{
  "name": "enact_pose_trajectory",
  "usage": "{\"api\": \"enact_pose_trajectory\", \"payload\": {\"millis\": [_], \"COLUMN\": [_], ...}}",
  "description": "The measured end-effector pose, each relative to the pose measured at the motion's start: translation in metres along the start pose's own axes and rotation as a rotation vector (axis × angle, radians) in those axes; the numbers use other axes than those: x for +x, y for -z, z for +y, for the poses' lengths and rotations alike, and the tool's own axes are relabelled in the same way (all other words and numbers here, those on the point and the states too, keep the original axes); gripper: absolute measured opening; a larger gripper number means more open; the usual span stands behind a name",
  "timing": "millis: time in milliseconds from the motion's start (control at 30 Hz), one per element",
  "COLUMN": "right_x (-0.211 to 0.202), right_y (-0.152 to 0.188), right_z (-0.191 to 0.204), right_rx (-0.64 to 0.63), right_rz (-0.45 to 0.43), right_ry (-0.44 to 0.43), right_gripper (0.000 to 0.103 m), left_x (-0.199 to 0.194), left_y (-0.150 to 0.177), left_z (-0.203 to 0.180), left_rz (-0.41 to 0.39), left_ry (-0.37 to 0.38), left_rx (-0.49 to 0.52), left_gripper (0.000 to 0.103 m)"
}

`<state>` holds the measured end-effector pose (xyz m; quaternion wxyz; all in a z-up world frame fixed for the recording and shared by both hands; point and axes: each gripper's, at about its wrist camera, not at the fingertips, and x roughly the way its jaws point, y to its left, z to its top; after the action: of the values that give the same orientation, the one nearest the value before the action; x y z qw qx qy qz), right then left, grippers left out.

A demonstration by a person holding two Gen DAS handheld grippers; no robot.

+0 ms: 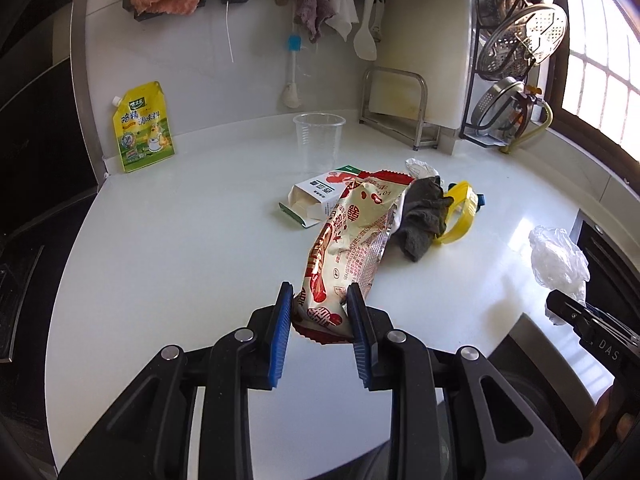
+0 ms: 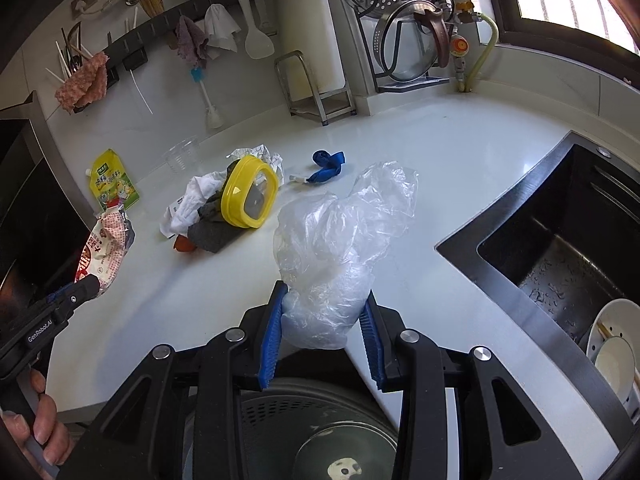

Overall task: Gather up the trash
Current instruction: 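Carry the wrapper and plastic bag over the bin with both grippers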

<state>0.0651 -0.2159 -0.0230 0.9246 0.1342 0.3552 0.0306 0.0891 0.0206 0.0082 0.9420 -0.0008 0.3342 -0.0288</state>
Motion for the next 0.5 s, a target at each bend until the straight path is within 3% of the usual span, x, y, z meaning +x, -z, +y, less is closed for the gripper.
{"api": "enact_pose_trajectory", "payload": {"millis": [500], "right_x": [-0.075], "right_y": [0.092], "right_z": [0.004], "right_rx": [0.002], "right_rz": [0.031], "right_ry": [-0.001], "right_gripper": [0.035], "left_x": [-0.070], "left_y": [0.082], "left_z": [-0.037], "left_rz": [0.035], "left_ry": [0.080], "left_rx": [0.073], "left_gripper": [0.028]}}
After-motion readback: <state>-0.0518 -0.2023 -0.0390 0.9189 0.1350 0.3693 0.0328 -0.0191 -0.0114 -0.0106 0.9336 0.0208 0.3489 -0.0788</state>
